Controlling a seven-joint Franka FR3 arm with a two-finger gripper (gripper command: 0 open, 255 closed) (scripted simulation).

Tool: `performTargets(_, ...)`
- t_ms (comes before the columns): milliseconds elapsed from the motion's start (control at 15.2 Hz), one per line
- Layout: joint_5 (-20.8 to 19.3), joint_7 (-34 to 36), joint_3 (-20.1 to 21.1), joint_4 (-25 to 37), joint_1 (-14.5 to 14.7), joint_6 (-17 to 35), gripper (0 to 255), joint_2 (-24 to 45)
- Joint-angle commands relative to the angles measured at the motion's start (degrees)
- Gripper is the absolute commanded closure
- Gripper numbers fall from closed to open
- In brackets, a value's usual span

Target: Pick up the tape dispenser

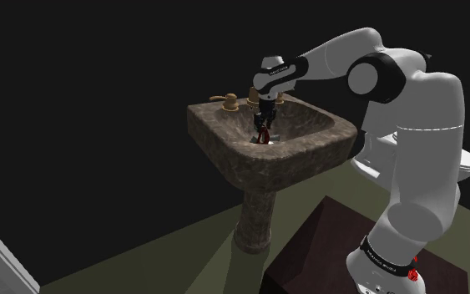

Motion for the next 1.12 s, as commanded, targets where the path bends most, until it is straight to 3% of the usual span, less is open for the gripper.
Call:
performTargets(0,-0.07,0.02,-0.04,0.35,0.00,-0.66,255,-0.18)
performTargets(1056,-0.74,0.26,-0.29,7.62,-0.02,-10.47,255,-2.79)
